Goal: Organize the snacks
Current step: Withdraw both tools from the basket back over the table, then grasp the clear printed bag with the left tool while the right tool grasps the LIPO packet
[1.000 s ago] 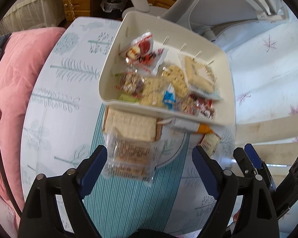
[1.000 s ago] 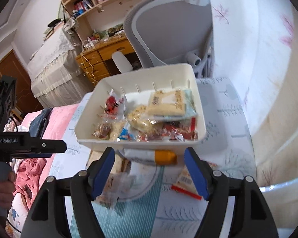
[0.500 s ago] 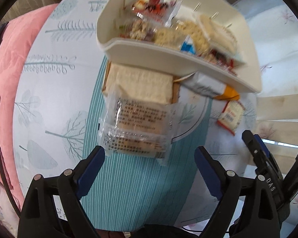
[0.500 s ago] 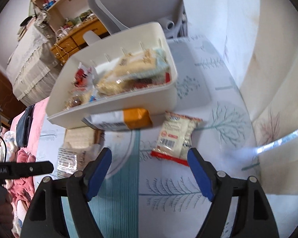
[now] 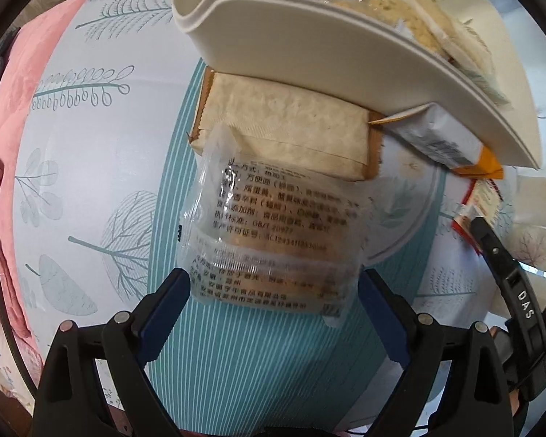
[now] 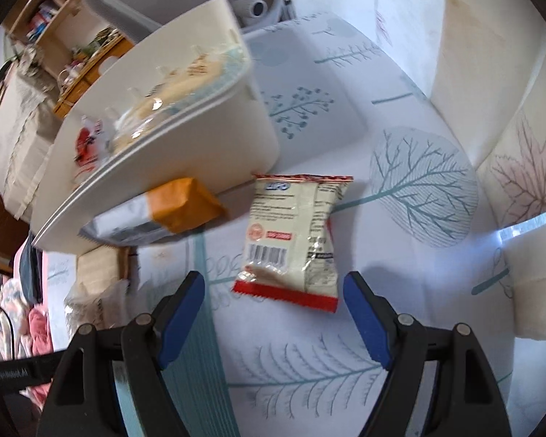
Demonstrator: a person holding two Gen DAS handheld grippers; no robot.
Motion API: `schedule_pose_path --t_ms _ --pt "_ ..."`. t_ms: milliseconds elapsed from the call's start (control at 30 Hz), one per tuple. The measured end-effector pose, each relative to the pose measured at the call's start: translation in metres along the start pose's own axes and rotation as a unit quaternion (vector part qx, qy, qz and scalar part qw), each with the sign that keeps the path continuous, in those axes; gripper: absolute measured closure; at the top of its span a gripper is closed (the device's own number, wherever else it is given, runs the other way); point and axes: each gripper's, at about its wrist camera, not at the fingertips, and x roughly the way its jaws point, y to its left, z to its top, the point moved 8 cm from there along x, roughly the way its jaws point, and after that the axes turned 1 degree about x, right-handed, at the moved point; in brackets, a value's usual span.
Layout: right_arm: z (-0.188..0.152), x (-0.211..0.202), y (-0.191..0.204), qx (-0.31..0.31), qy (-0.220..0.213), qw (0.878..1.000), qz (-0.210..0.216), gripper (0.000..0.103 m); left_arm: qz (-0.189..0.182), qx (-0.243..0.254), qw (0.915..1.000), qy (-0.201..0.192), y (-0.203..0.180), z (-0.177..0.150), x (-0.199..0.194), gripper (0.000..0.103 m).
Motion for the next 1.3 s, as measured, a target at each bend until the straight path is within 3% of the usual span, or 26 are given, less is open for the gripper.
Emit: schedule_pose_path --t_ms 167,567,733,867,933,1000,1300 --pt "0.007 0.008 -0.003 0.018 -0.007 1.0 -0.014 0.023 0.008 -0.003 1.0 -0.002 -0.005 0.008 0.011 0.002" --pt "0.012 0.02 0.013 -0.003 -0.005 0.997 -0.083 0.026 0.023 0.004 0.9997 -0.008 -0.009 0.028 0.034 0.001" --pt "0.01 0.022 0.021 -0.018 0.001 0.992 -0.123 0.04 0.014 0.012 0.9997 -0.017 -0.014 0.036 0.036 0.012" --pt "0.008 0.022 0.024 -0.024 0.005 0.992 -0.12 0.043 0.016 0.014 0.9995 -0.023 -0.016 0.037 0.035 0.02" --pt "0.004 0.022 0.026 -0.03 0.006 0.992 -0.123 0.051 0.012 0.009 0.9996 -0.023 -0.018 0.035 0.031 0.024" --pt "0.005 0.023 0.026 -0.031 0.011 0.993 -0.116 0.053 0.008 0.0 0.9998 -0.019 -0.017 0.035 0.03 0.026" --pt "-0.004 0.014 0.006 -0.004 0.065 0.994 -0.086 0.058 0.028 -0.036 0.9985 0.03 0.003 0.011 0.026 0.028"
